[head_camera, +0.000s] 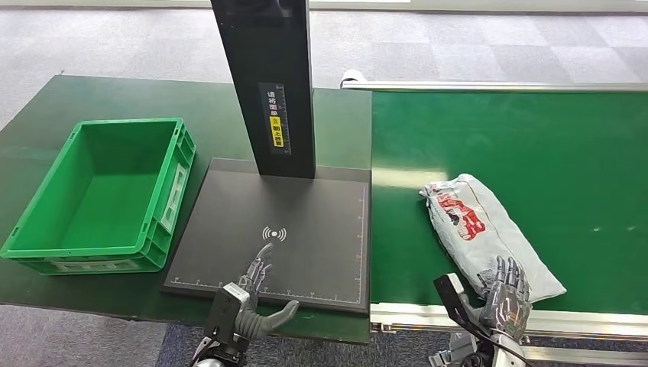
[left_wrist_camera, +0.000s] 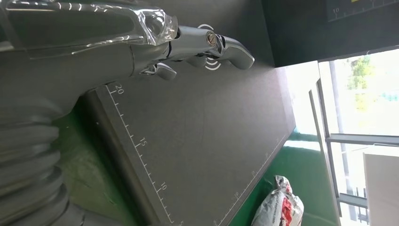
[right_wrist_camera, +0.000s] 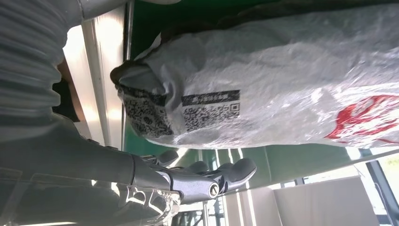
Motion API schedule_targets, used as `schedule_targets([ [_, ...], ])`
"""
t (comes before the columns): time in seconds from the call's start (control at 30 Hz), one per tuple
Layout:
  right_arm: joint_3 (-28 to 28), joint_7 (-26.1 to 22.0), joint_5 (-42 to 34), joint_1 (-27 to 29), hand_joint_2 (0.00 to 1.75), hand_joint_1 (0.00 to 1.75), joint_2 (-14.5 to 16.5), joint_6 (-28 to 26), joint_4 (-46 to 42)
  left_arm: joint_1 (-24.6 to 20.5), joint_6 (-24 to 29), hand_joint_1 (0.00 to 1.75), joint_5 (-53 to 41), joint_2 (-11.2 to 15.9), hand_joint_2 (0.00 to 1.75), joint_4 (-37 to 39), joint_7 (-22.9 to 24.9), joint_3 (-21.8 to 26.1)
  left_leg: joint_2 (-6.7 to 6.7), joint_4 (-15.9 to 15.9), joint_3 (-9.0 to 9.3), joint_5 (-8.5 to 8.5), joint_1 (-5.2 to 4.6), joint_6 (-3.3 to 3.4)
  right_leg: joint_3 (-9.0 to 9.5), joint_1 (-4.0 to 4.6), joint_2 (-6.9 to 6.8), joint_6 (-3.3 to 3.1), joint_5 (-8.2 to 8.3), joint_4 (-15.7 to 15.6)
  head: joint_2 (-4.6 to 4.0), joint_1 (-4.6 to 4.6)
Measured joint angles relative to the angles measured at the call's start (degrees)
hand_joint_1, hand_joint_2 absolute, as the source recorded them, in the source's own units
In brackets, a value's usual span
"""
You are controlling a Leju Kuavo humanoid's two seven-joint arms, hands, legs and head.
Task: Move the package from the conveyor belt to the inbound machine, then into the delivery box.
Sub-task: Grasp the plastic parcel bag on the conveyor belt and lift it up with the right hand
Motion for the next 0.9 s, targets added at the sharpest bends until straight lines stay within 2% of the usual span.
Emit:
schedule_targets([
  [0.33,-1.6,0.3,1.0,0.4,1.75,0.00,0.2,0.0,-1.2,0.6,0.0,0.00,0.0,0.0,1.75,-0.9,0.1,0.2,0.00,0.0,-0.03,-0.01,0.01,0.00,-0.02,0.01,0.00,0.04,-0.05,0.0,0.00,0.02],
  [0.47,-1.8,0.3,0.6,0.5,1.75,1.72,0.2,0.0,-1.3,0.8,0.0,0.00,0.0,0.0,1.75,-1.0,0.1,0.2,0.00,0.0,-0.04,-0.01,0.00,0.00,-0.02,0.00,0.00,0.04,-0.05,0.0,0.00,0.01],
  [0.9,-2.0,-2.5,-3.0,0.9,1.75,1.75,0.3,0.0,0.6,2.1,0.2,0.00,0.0,0.1,1.75,-2.8,0.1,0.3,-0.01,0.0,-0.08,-0.01,0.01,0.00,-0.04,0.01,0.00,0.04,-0.04,0.0,0.00,0.02],
])
